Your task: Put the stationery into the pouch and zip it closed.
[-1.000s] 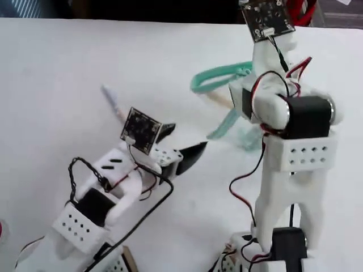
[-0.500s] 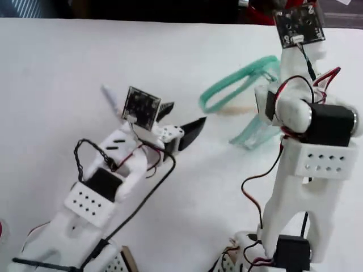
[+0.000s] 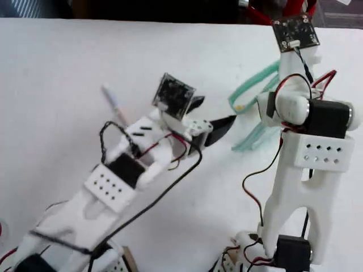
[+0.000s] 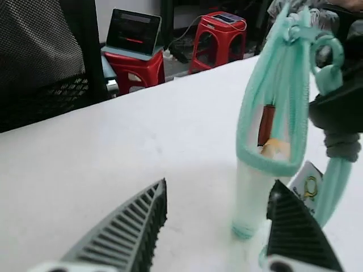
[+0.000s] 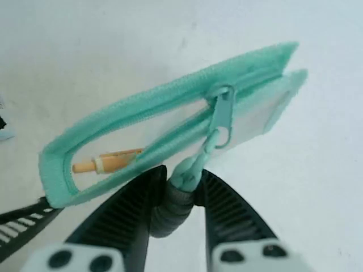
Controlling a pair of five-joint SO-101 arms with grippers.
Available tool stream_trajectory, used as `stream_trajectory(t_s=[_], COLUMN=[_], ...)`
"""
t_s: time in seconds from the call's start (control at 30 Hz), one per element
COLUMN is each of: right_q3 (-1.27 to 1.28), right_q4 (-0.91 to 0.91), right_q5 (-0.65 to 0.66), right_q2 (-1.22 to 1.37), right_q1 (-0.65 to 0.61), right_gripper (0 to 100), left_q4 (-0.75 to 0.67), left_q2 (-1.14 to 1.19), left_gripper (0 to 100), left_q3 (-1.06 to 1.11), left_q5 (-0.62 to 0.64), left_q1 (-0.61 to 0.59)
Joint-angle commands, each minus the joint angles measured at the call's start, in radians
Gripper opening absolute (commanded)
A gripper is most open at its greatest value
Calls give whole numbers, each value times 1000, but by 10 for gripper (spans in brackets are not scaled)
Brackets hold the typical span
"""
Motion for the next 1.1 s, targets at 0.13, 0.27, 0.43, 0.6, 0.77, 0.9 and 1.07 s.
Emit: stream_trajectory(t_s=[0.13,0.27,0.43,0.6,0.77,0.9,1.07], right_q3=[54,106,114,114,117,117,117], right_q4=[-58,-93,-91,-91,-97,-99,-99], right_q5=[14,11,14,14,15,15,15], right_q2=[-21,-21,-22,-22,-21,-18,51], right_q1=[-2,-8,-8,-7,1,1,1], right_gripper=[18,18,18,18,18,18,18], left_q4=[-25,-106,-206,-215,-216,-216,-261], left_q2=[13,-24,81,297,372,352,348], left_gripper=[289,287,286,286,286,265,194], left_q3=[-15,-5,-29,-180,-247,-247,-242], left_q5=[11,3,2,2,2,2,-49], left_q1=[48,70,67,61,64,68,67])
